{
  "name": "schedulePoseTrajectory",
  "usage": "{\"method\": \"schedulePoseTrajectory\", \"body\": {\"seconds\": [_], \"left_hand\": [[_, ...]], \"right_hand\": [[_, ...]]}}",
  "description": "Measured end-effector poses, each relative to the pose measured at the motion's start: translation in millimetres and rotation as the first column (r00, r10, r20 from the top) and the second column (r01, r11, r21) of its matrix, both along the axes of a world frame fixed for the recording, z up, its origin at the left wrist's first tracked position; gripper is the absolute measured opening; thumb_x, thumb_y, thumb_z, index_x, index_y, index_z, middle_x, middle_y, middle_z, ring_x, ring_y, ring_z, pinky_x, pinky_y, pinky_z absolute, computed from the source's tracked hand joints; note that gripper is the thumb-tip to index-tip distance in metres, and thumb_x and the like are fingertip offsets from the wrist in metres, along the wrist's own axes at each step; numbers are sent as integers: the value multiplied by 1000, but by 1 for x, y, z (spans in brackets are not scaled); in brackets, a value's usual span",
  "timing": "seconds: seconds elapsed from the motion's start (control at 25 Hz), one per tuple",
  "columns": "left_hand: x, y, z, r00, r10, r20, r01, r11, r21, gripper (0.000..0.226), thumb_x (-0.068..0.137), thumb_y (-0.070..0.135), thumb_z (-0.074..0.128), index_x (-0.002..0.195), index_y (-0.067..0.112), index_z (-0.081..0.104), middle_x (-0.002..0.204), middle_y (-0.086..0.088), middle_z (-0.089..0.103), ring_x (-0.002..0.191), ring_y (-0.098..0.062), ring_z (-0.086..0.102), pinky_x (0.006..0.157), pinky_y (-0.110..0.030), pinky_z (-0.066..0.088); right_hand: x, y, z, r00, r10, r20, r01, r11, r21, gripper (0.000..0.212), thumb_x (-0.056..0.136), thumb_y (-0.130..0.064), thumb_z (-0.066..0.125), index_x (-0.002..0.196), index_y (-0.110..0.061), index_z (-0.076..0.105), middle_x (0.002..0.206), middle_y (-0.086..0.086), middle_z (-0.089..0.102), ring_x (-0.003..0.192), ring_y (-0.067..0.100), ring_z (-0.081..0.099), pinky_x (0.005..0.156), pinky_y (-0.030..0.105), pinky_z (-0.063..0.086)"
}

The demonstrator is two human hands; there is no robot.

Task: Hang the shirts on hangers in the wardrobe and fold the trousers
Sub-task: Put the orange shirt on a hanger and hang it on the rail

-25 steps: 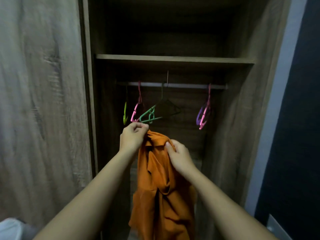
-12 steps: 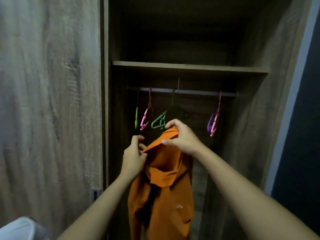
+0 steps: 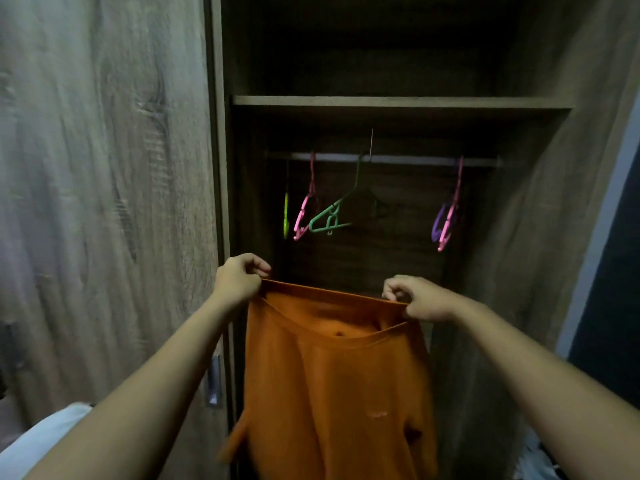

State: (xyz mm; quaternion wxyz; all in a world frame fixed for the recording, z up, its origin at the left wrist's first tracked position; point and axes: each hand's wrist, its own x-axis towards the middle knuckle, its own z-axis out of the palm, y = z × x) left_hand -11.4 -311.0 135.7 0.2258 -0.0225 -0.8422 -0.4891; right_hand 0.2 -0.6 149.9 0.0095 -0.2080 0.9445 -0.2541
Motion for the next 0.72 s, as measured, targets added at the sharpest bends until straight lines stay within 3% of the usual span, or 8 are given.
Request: {"method": "schedulePoseTrajectory", "body": {"seconds": [0.08,0.16,0.32,0.44,0.64,0.72], "left_hand": [[-4,0,0,1000,17,19,-17,1000,1,29,81,-11,48,81,16,58,92,-5,60,89,-20,60,71,-33,55],[-11,10,7,1000,-25,-1,25,1000,13,30,79,-15,46,72,13,56,94,-4,61,95,-19,59,76,-35,54],[-4,16,32,965,-262,-25,262,965,-5,37,80,-19,43,59,6,60,95,-4,66,95,-14,62,75,-26,51],[-5,17,28,974,-225,-28,226,974,24,33,83,-14,46,64,5,65,89,-6,68,86,-16,66,66,-23,52],[-22,20,10,992,-129,-4,129,992,4,29,80,-9,50,65,12,65,83,-8,68,86,-21,66,76,-35,57],[-26,19,5,988,-155,-6,155,988,-13,19,83,-1,54,76,13,66,84,-8,66,84,-23,65,74,-34,55]], "right_hand": [[-2,7,0,1000,15,23,-11,983,-181,52,73,21,47,48,-25,53,106,-4,58,108,16,57,83,24,48],[-8,23,8,1000,-7,17,10,977,-214,60,72,23,44,42,-26,60,110,-6,60,111,14,56,85,21,46],[-15,23,14,955,-180,-235,190,981,22,41,84,8,53,92,-27,72,124,-4,57,117,12,52,98,29,47],[-17,7,-2,965,-193,-176,203,978,42,51,82,1,57,125,-24,58,133,-1,48,122,17,49,99,35,49],[-32,-18,-5,989,-128,-76,117,983,-141,50,84,1,47,128,-22,53,129,-2,44,117,16,47,90,25,48],[-39,-26,1,989,-134,-68,120,975,-185,51,83,3,42,126,-21,55,132,0,44,118,16,46,90,22,44]]}}
